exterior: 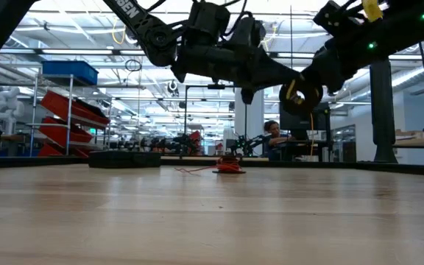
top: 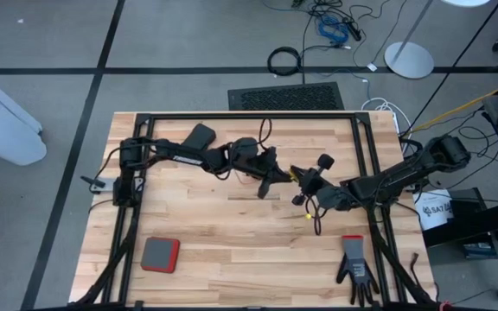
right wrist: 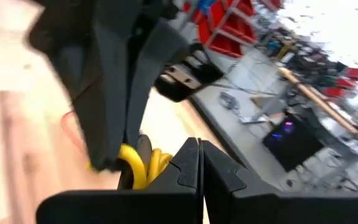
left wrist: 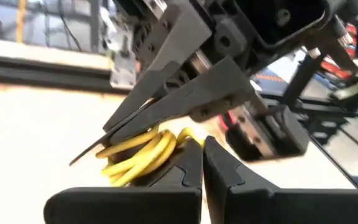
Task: Coil cords
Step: Coil the yellow wire on the spool, then return to Home Position
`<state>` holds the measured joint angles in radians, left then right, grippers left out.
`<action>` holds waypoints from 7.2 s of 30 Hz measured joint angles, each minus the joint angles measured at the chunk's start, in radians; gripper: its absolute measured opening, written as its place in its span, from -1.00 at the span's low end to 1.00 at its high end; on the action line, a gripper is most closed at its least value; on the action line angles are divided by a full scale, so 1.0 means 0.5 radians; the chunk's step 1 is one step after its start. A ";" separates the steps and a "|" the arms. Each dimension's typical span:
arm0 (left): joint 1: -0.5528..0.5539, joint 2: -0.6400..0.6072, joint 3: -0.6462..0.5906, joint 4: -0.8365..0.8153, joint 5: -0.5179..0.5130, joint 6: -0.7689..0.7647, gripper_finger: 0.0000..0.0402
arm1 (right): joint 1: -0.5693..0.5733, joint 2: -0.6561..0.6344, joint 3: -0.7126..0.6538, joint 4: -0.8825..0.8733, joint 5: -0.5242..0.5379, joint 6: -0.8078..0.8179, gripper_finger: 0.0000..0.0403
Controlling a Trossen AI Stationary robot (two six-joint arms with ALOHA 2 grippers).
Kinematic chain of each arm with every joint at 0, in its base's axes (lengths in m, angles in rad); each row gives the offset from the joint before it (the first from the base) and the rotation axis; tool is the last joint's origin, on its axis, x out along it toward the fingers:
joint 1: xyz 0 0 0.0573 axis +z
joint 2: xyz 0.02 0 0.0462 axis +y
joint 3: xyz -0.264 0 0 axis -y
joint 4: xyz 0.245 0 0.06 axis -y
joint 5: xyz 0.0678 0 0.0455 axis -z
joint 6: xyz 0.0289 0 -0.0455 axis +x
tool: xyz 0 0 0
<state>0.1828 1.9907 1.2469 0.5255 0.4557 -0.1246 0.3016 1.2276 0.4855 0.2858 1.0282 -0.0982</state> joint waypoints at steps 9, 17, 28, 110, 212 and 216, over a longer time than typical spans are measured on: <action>0.009 -0.002 0.004 -0.270 0.028 0.231 -0.97 | -0.021 -0.148 -0.002 -0.267 -0.431 0.062 -1.00; -0.002 -0.001 0.002 -0.410 -0.190 0.564 -0.97 | -0.092 -0.275 -0.005 -0.436 -0.741 0.079 -1.00; -0.044 0.043 0.001 -0.362 -0.674 0.961 -0.95 | -0.247 -0.271 -0.001 -0.491 -0.903 0.059 -1.00; -0.122 -0.355 0.020 -1.341 -1.306 1.050 -0.30 | 0.198 -0.221 0.040 -0.630 -0.877 0.347 0.07; 0.347 -3.345 -2.478 -0.399 -0.733 0.473 -0.30 | 0.263 -2.449 -0.863 -0.626 -0.954 -0.089 -0.18; 0.347 -3.345 -2.478 -0.400 -0.733 0.473 -0.30 | 0.263 -2.449 -0.863 -0.627 -0.954 -0.088 -0.18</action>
<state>0.3561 0.3183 0.0078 0.3257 0.0891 0.1120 0.4332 0.0029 0.0540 -0.0278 0.5514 -0.1421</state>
